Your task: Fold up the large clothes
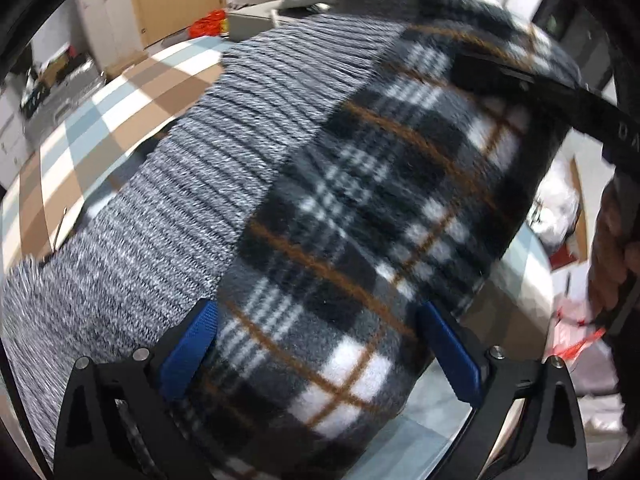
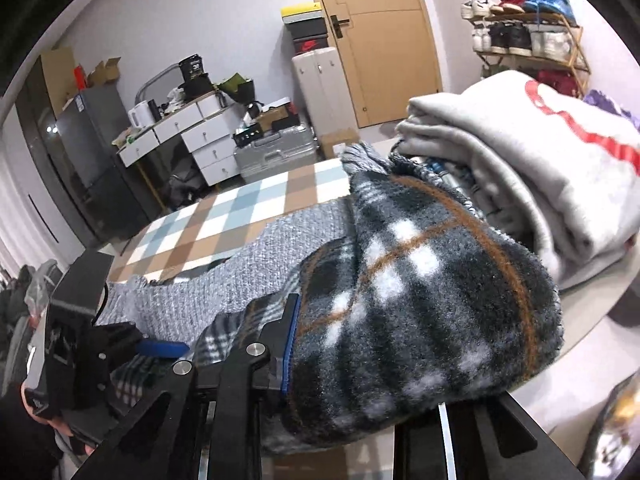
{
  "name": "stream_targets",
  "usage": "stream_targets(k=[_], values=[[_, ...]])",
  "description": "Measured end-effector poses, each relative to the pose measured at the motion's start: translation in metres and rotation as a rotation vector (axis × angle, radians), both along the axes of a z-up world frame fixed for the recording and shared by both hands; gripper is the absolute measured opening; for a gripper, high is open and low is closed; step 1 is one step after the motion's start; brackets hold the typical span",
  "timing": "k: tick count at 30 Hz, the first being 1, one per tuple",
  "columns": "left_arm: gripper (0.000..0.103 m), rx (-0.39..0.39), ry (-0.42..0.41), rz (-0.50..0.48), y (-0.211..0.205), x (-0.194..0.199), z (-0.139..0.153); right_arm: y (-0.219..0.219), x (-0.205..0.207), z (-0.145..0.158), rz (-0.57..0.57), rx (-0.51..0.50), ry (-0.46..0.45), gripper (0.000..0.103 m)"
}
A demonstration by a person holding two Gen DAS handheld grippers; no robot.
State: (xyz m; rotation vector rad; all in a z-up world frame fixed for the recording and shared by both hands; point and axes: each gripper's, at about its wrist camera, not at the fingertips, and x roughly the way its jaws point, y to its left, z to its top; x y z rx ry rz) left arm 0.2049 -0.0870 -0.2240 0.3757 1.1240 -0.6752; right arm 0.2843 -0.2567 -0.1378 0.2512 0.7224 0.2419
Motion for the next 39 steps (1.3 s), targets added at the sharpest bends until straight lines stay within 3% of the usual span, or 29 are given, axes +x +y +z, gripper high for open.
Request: stream_targets(k=[4, 8, 14, 18, 20, 23, 26, 31, 39], values=[[0.098, -0.072, 0.049, 0.027, 0.016, 0.003, 0.01, 0.012, -0.001, -0.003, 0.021, -0.067, -0.003, 0.023], [0.098, -0.138, 0.074, 0.083, 0.043, 0.003, 0.024, 0.022, 0.002, -0.001, 0.036, -0.071, -0.017, 0.023], [0.098, -0.03, -0.057, 0.111, 0.079, -0.014, 0.042, 0.03, 0.002, 0.008, 0.041, -0.105, -0.045, 0.023], [0.098, 0.07, -0.148, 0.188, 0.118, -0.01, 0.042, 0.038, -0.005, 0.013, 0.052, -0.16, -0.088, 0.023], [0.098, 0.085, -0.148, 0.246, 0.138, -0.004, 0.037, 0.041, -0.006, 0.017, 0.048, -0.171, -0.105, 0.023], [0.098, 0.004, -0.069, 0.324, 0.164, 0.007, 0.03, 0.057, -0.01, 0.025, 0.069, -0.243, -0.16, 0.023], [0.098, -0.075, 0.006, 0.337, 0.173, 0.014, 0.021, 0.078, -0.018, 0.035, 0.112, -0.326, -0.223, 0.023], [0.098, -0.107, 0.038, 0.332, 0.173, 0.024, 0.009, 0.12, -0.035, 0.048, 0.198, -0.455, -0.316, 0.023], [0.098, -0.208, 0.055, 0.292, 0.191, 0.023, 0.011, 0.183, -0.055, 0.063, 0.342, -0.534, -0.393, 0.023]])
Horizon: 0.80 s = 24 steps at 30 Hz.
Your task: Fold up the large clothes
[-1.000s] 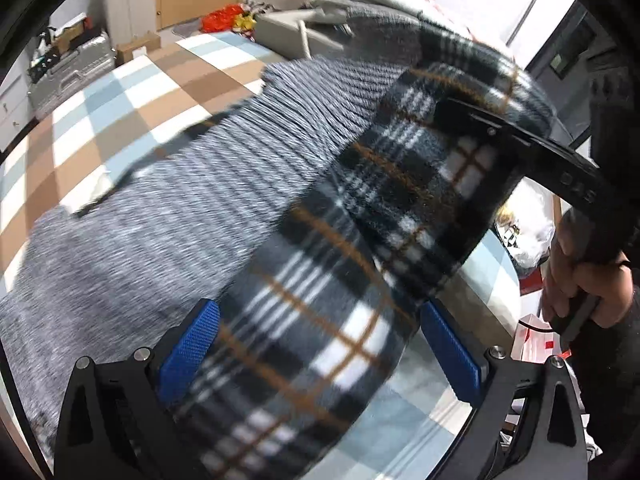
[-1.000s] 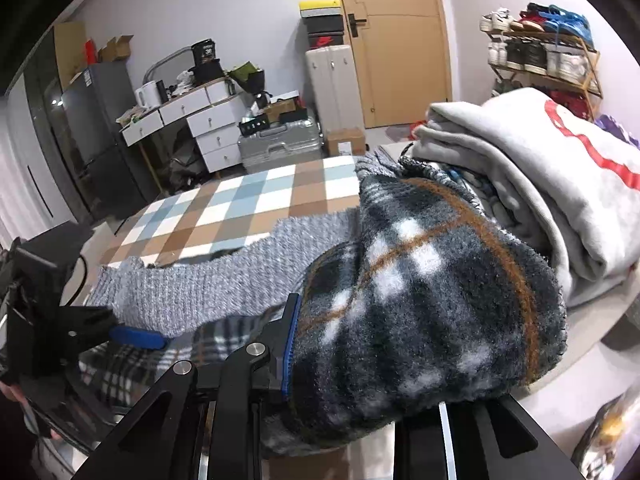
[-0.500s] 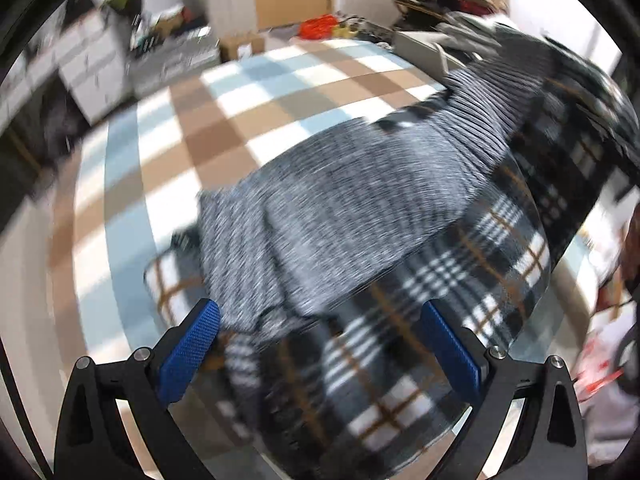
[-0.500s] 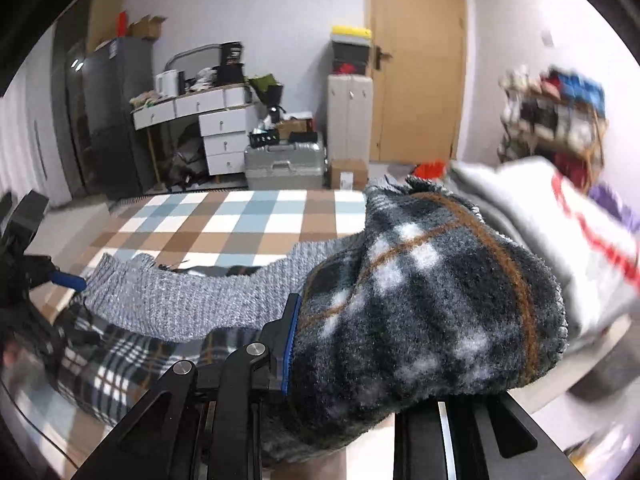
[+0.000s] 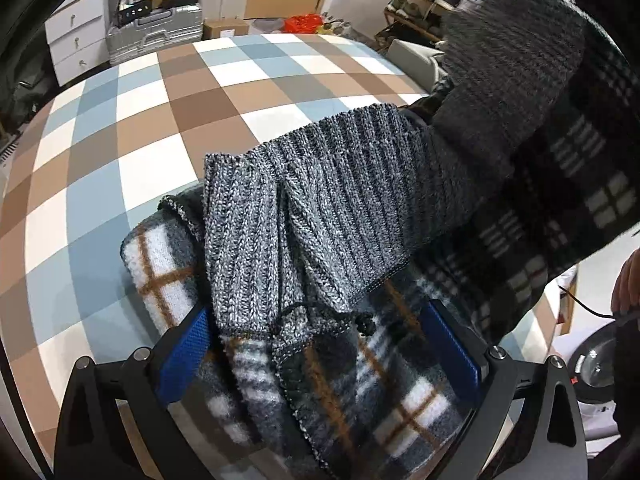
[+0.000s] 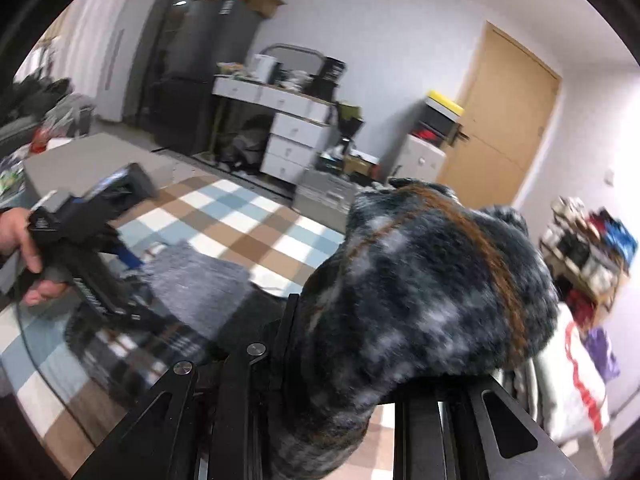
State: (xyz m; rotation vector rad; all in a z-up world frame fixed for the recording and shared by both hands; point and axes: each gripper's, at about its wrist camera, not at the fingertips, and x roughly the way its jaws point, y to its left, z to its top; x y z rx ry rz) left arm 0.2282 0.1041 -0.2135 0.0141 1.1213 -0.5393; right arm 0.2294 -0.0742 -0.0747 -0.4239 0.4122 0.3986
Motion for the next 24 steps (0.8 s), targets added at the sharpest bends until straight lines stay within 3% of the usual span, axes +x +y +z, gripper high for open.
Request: stream_targets(k=[3, 6, 9, 13, 19, 22, 24], values=[[0.098, -0.038, 0.007, -0.025, 0.007, 0.0, 0.002, 0.031, -0.01, -0.002, 0.068, -0.067, -0.013, 0.023], [0.098, -0.139, 0.047, -0.027, 0.021, 0.007, 0.003, 0.067, -0.024, -0.014, 0.157, -0.153, -0.008, 0.023], [0.098, -0.244, 0.091, -0.014, 0.039, 0.01, 0.006, 0.101, -0.033, -0.04, 0.23, -0.252, 0.036, 0.023], [0.098, -0.283, 0.112, -0.009, 0.064, 0.006, 0.009, 0.134, -0.039, -0.081, 0.314, -0.375, 0.102, 0.03], [0.098, -0.244, 0.121, 0.039, 0.094, -0.005, 0.008, 0.135, -0.026, -0.082, 0.39, -0.281, 0.248, 0.038], [0.098, -0.31, 0.103, 0.093, 0.117, -0.006, 0.022, 0.131, -0.016, -0.085, 0.407, -0.231, 0.314, 0.045], [0.098, -0.404, 0.073, 0.11, 0.132, -0.007, 0.043, 0.129, -0.012, -0.086, 0.417, -0.205, 0.341, 0.05]])
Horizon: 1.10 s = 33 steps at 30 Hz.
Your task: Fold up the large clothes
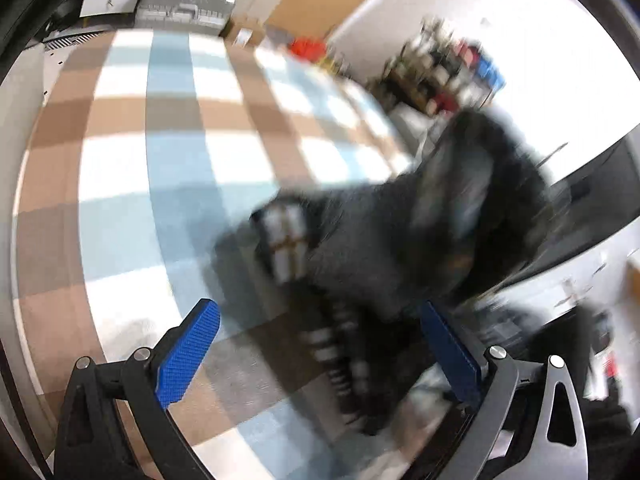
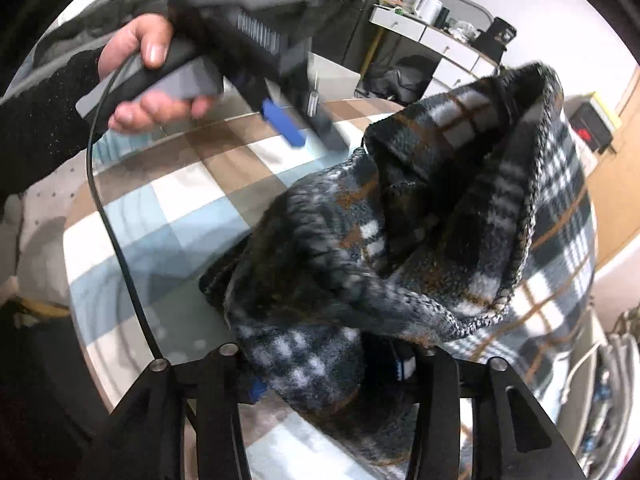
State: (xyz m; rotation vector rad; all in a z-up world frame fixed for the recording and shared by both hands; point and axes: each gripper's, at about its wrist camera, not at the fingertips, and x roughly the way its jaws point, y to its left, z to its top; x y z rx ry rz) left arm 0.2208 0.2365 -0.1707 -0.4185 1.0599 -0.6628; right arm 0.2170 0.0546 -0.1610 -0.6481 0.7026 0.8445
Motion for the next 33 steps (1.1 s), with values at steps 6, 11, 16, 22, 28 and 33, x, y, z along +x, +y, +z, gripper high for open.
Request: stream_targets(k=[6, 11, 16, 22, 28, 33], values=[[0.098, -0.072, -0.174, -0.102, -0.032, -0.01, 0.09, 0.003, 0.004, -0.007, 0.025, 0.032, 0.03, 0.063], [0.098, -0.076, -0.279, -0.218, -0.086, -0.007, 0.154, 0.0, -0.004, -0.005, 0.008, 0.101, 0.094, 0.068], [0.098, -0.086, -0.207, -0.365, -0.131, 0.008, 0.144, -0.011, 0.003, 0.002, -0.024, 0.269, 0.231, 0.07], [0.098, -0.086, 0.106, -0.317, -0.128, 0.048, 0.069, -0.039, 0.018, 0.001, -0.023, 0.538, 0.443, 0.081], [0.097, -0.039, 0.166, -0.236, -0.092, 0.053, 0.046, -0.064, 0.022, -0.004, 0.033, 0.729, 0.586, 0.086], [0.097, 0.063, 0.087, -0.264, -0.098, 0.043, 0.046, -0.089, 0.028, 0.001, 0.103, 0.876, 0.744, 0.095]])
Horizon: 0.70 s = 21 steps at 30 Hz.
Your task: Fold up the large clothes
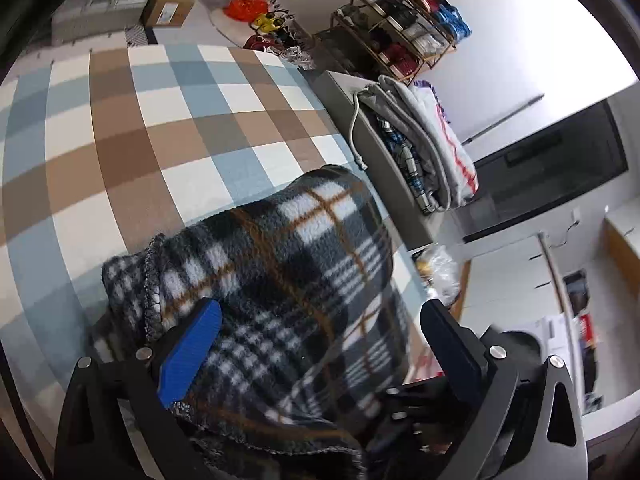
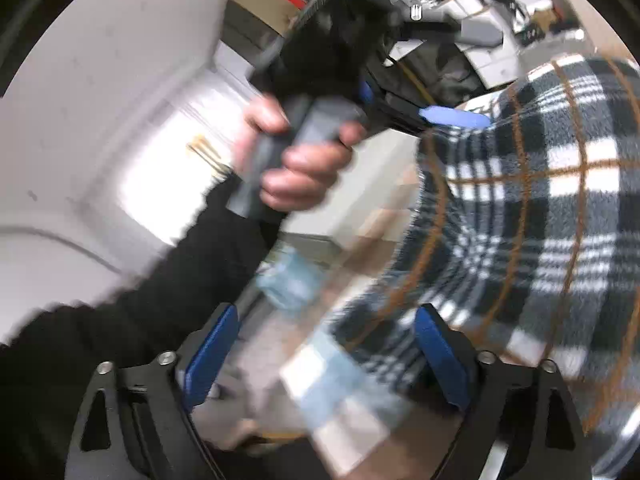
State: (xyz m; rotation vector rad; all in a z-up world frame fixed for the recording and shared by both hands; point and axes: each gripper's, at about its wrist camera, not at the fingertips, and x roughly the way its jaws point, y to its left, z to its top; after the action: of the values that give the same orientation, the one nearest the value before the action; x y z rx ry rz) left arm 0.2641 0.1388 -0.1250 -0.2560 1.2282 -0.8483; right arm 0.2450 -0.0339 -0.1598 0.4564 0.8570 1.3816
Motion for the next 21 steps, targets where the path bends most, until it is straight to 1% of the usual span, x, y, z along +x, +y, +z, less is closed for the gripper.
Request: stream_targets(k=[3, 5, 6, 8, 9, 11, 13, 14, 16, 17, 18, 21], values=[[0.098, 0.033, -0.04, -0.02, -0.005, -0.003, -0.003, -0.016, 0.003, 0.005, 0.057, 0.123, 0.084, 0.102], [0.097, 0.036, -0.041, -0.02, -0.004, -0.002, -0.006, -0.026, 0.011, 0.006, 0.077, 0.234, 0.171, 0.103], [0.097, 0.026, -0.036, -0.014, -0.001, -0.002, -0.008, -0.029, 0.017, 0.005, 0.067, 0.261, 0.213, 0.103], [0.097, -0.016, -0.01, 0.003, 0.004, 0.0, -0.012, -0.029, 0.026, 0.002, 0.038, 0.28, 0.277, 0.103], [0.097, -0.032, -0.001, 0.01, 0.003, 0.004, -0.014, -0.021, 0.03, 0.0, 0.019, 0.269, 0.293, 0.103], [0.097, -0.061, 0.013, 0.025, 0.013, 0.002, -0.016, -0.011, 0.034, 0.003, 0.0, 0.23, 0.288, 0.103], [0.097, -0.093, 0.034, 0.041, 0.022, 0.002, -0.018, 0.008, 0.035, 0.007, 0.018, 0.209, 0.274, 0.103], [0.097, -0.11, 0.048, 0.05, 0.026, 0.002, -0.018, 0.018, 0.035, 0.007, 0.024, 0.18, 0.272, 0.103], [0.097, -0.14, 0.067, 0.066, 0.033, 0.001, -0.016, 0.036, 0.037, 0.006, 0.037, 0.088, 0.28, 0.103], [0.097, -0.147, 0.072, 0.076, 0.035, 0.001, -0.013, 0.046, 0.038, 0.002, 0.036, 0.032, 0.29, 0.103], [0.097, -0.149, 0.077, 0.086, 0.038, 0.0, -0.011, 0.052, 0.037, -0.003, 0.032, 0.001, 0.293, 0.103], [0.098, -0.139, 0.071, 0.114, 0.04, -0.003, -0.004, 0.07, 0.033, -0.007, 0.001, -0.057, 0.273, 0.103]])
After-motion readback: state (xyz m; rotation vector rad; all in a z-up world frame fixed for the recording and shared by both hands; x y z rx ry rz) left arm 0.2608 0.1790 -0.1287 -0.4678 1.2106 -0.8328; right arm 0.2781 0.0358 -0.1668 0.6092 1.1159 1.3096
